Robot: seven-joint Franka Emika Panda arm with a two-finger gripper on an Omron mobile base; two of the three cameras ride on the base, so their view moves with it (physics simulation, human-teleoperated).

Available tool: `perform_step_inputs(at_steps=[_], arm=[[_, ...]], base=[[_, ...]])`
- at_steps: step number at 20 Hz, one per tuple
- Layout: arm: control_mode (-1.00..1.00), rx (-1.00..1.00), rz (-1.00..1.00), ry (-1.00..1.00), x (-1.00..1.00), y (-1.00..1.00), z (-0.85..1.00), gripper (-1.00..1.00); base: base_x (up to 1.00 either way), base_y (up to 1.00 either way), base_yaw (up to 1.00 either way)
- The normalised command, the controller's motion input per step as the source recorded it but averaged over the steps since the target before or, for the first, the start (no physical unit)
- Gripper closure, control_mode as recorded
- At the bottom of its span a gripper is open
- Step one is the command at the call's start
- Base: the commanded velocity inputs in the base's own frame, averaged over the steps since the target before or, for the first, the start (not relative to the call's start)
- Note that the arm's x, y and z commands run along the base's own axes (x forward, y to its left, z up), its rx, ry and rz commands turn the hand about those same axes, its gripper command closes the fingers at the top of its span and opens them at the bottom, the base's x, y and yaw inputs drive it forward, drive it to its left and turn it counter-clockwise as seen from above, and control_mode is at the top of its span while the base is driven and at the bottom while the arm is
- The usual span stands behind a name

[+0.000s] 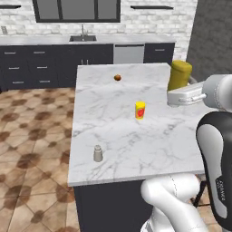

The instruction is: Move the shaker and mustard from the cabinet to the dining counter.

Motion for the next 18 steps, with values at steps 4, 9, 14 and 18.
perform_step_inputs(at_steps=[4, 9, 14, 18], arm=[[1.0, 0.0, 0.0, 0.0, 0.0, 0.0, 0.0, 1.0], [1.0, 0.0, 0.0, 0.0, 0.0, 0.0, 0.0, 1.0], [-1.0, -0.01, 0.0, 0.05, 0.06, -0.03, -0.35, 1.0], [-1.0, 0.0, 0.13, 0.08, 0.5, -0.17, -1.0, 1.0]], base=[[0.06, -0.34, -0.07], [0.0, 0.0, 0.0], [0.0, 0.0, 0.0], [0.0, 0.0, 0.0]])
